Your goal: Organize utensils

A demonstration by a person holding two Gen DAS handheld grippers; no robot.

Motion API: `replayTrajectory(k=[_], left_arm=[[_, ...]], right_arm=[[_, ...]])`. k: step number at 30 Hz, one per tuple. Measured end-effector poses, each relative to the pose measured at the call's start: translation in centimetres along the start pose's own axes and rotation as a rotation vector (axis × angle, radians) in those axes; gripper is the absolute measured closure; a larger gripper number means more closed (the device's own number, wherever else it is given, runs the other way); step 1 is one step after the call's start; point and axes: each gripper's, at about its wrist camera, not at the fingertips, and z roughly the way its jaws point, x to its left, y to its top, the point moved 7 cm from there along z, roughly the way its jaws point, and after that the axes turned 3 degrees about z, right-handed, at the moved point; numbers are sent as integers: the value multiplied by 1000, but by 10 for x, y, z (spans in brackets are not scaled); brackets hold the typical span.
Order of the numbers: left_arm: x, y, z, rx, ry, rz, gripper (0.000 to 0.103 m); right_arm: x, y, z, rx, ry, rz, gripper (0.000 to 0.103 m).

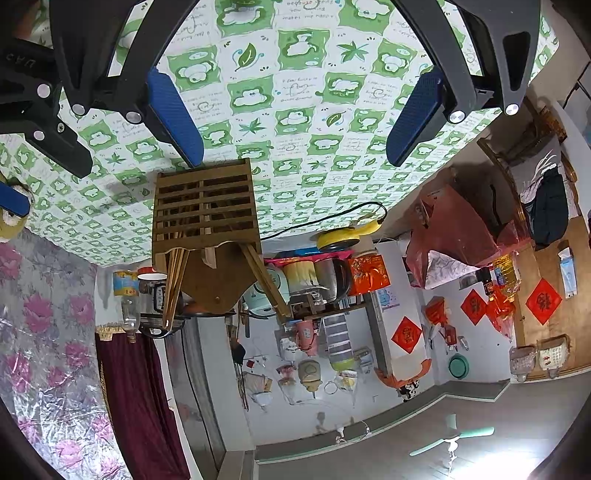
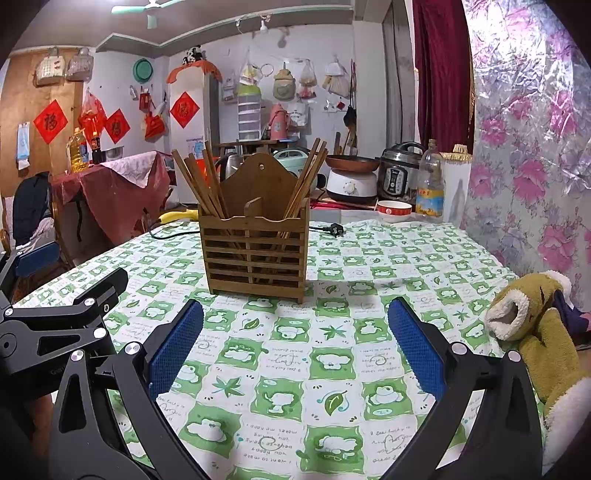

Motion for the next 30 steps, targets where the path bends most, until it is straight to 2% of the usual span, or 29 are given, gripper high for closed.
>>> replayTrajectory(k=[9, 30], left_arm=[[3, 2, -6, -27, 1, -8, 6], [3, 1, -4, -14, 10, -6, 6]], right_arm=[[-1, 1, 0, 0, -1, 1, 6], [-2, 1, 0, -3, -2, 1, 6]])
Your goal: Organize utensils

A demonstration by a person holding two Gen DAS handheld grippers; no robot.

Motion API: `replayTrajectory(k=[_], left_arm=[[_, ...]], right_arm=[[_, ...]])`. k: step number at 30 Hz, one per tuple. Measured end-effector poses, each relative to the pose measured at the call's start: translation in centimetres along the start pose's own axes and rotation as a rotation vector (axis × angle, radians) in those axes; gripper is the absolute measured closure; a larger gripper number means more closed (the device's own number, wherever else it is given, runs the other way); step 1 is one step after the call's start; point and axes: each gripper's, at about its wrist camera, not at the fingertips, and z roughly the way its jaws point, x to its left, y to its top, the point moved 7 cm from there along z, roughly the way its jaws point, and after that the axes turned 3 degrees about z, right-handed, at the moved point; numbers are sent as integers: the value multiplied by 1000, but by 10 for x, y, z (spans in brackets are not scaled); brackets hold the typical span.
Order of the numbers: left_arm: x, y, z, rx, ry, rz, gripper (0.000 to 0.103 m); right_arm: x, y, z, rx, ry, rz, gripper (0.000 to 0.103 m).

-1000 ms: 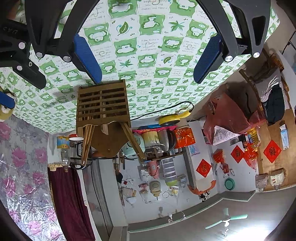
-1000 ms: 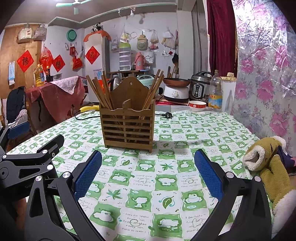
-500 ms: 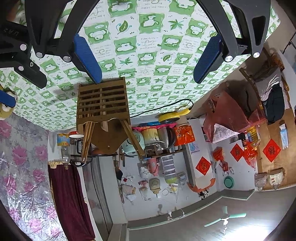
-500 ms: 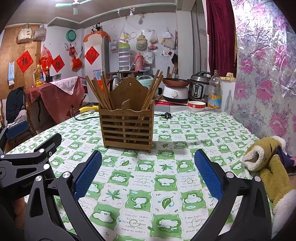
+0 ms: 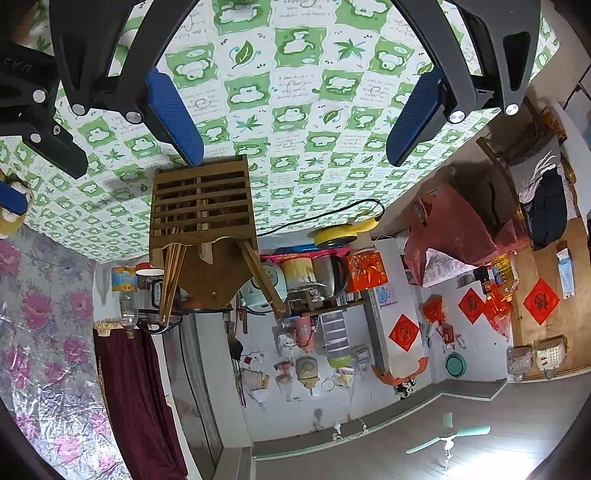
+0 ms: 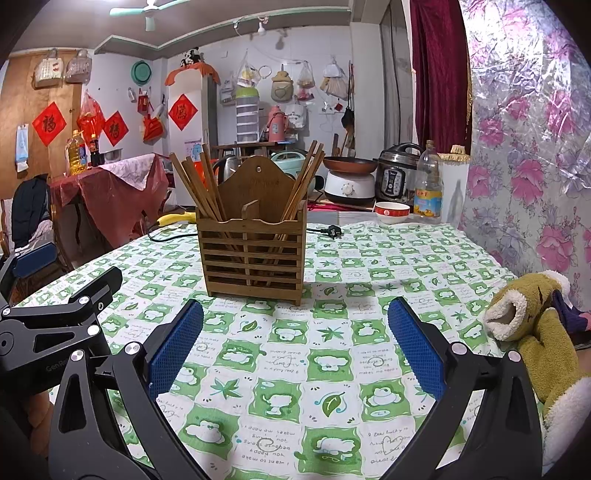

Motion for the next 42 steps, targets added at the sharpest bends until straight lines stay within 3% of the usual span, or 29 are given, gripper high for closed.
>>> replayTrajectory(k=[42], left_arm=[[2, 0, 0, -1, 1, 4, 6]], right_arm=[[-3, 1, 0, -5, -1, 1, 6]])
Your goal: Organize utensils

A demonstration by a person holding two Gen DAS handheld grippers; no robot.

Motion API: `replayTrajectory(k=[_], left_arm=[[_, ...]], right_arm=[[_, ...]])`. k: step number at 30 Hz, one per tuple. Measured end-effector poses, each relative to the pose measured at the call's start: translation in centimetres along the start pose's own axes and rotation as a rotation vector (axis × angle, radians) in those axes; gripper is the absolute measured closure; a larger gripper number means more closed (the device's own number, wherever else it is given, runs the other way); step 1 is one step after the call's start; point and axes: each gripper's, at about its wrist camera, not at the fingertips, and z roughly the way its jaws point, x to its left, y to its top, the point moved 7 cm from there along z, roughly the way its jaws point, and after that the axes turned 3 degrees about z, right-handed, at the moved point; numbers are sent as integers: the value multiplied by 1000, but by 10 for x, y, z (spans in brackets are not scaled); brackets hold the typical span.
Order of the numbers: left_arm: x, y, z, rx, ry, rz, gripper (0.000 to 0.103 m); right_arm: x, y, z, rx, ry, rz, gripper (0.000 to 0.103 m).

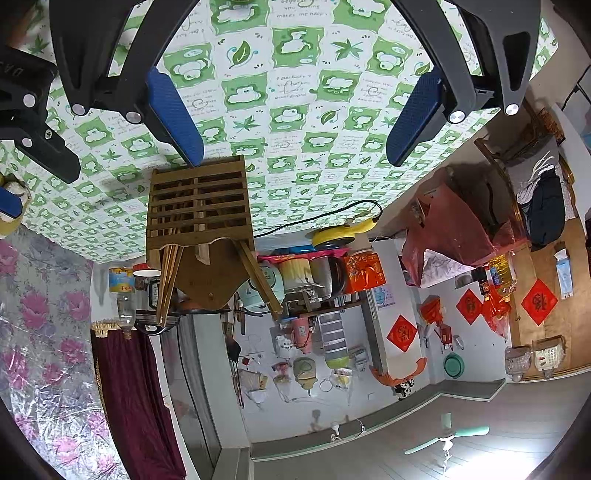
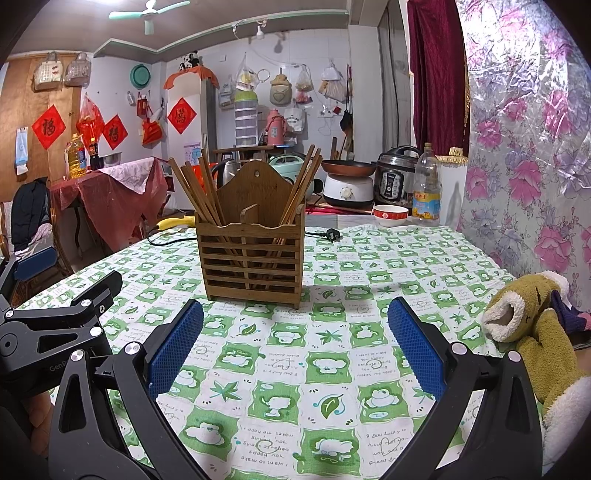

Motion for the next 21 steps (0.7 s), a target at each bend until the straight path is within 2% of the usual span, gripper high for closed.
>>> replayTrajectory(k=[21], left_arm=[[-1, 0, 0, 1, 0, 0, 6]], right_arm=[[0, -1, 0, -1, 1, 0, 6]])
